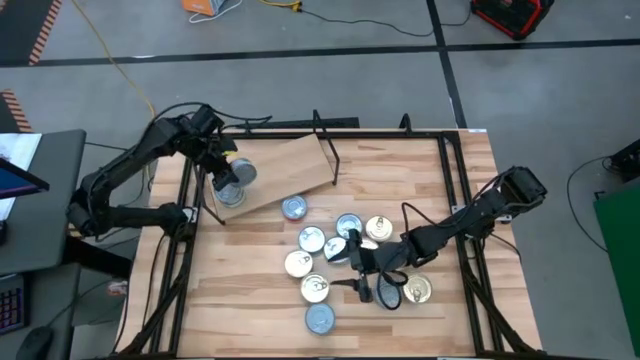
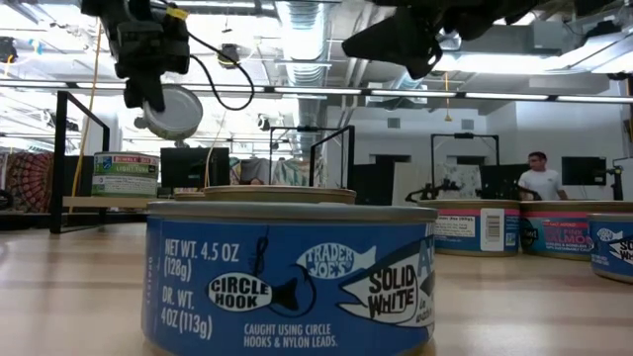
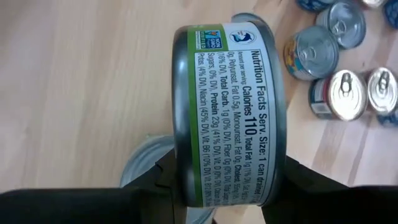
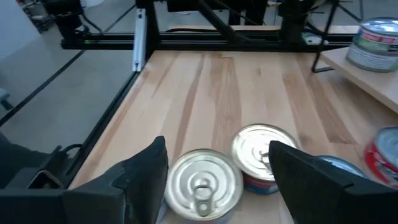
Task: Stack canned seafood by type on shelf
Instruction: Stack the green white tuna can on top of the green white tuna can on the shelf
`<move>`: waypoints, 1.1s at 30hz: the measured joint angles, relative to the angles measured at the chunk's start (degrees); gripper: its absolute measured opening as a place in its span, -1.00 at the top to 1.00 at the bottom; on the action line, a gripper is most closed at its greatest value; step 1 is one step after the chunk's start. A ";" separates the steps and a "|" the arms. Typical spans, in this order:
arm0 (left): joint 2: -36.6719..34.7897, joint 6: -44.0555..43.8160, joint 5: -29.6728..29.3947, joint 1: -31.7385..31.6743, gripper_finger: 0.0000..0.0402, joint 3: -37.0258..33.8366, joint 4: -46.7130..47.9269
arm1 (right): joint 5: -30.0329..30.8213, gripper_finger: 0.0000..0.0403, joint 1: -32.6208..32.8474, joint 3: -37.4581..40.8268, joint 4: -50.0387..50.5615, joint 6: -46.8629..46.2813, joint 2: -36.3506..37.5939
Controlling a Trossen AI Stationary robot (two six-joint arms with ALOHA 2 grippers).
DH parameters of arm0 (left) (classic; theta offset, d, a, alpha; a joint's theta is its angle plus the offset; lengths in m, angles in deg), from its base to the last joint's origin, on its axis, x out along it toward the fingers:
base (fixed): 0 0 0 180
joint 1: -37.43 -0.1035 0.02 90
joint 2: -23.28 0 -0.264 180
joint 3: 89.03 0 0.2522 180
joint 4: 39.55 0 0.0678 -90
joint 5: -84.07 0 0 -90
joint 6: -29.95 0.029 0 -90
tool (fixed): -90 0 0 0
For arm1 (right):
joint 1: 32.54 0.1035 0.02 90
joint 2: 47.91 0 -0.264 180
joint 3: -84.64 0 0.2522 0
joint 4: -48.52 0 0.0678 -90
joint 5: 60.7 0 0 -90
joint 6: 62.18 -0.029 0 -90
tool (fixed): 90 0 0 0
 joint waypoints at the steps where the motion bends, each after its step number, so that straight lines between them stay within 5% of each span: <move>1: 0.17 0.96 0.02 0.00 0.33 0.00 0.13 | 0.00 -0.50 -0.13 0.00 -0.01 0.00 0.00; 11: 5.57 10.10 1.80 -3.66 0.34 0.00 5.68 | -0.20 -0.50 -0.07 0.00 6.22 0.21 0.79; 22: 8.46 22.42 4.28 -5.38 0.34 0.00 12.75 | 0.29 -0.50 -2.08 -0.02 13.53 1.75 10.24; 33: 8.41 22.33 5.36 -5.26 0.34 0.00 17.85 | 0.23 -0.50 -5.79 -0.02 9.36 1.43 4.65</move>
